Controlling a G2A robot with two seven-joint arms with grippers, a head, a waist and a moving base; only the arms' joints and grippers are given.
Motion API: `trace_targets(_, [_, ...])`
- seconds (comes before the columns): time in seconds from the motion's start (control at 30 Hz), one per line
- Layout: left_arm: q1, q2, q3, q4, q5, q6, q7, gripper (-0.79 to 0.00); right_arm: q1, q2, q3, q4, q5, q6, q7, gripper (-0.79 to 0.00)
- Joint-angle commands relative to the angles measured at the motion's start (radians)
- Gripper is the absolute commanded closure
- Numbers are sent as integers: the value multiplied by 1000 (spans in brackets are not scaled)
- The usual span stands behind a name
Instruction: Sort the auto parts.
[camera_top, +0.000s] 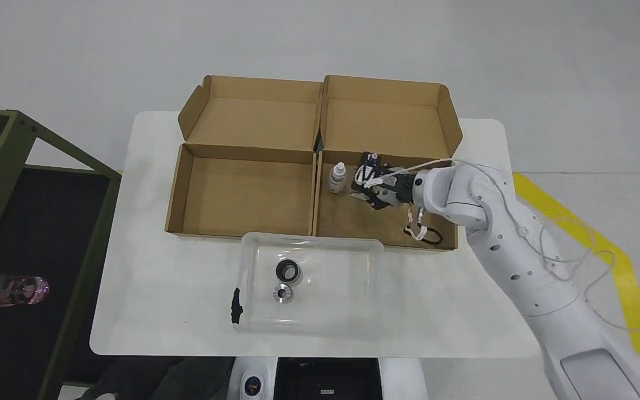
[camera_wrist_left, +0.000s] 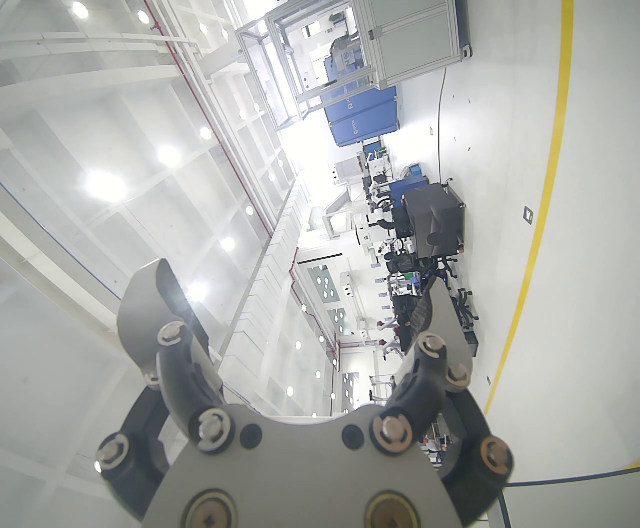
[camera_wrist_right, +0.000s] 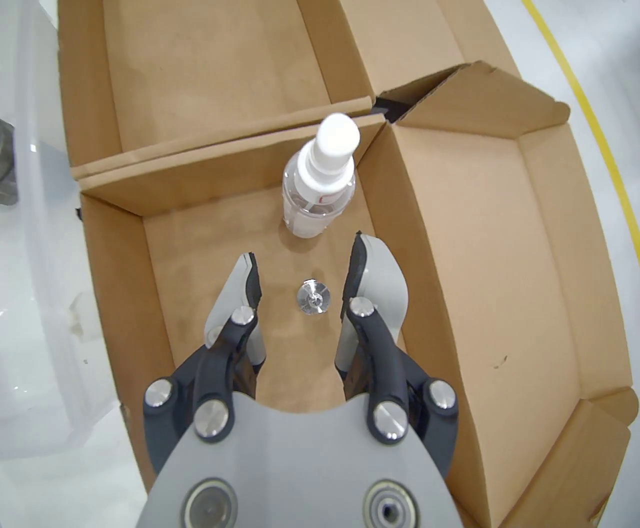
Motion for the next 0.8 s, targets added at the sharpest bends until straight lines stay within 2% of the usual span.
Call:
trace_targets(0.0, [0, 0, 0, 0, 0, 0, 0, -785, -33, 8, 24, -50, 12, -7, -6, -342])
trace_targets(0.23, [0, 0, 0, 0, 0, 0, 0, -785, -158, 26, 57, -231, 20, -2, -39, -317])
trace_targets(0.4, [0, 0, 0, 0, 0, 0, 0, -785, -223, 30, 27, -328, -13, -11, -53, -351])
trace_targets(0.77, [0, 0, 0, 0, 0, 0, 0, -785, -279, 20, -71, -416, -134, 30, -119, -388])
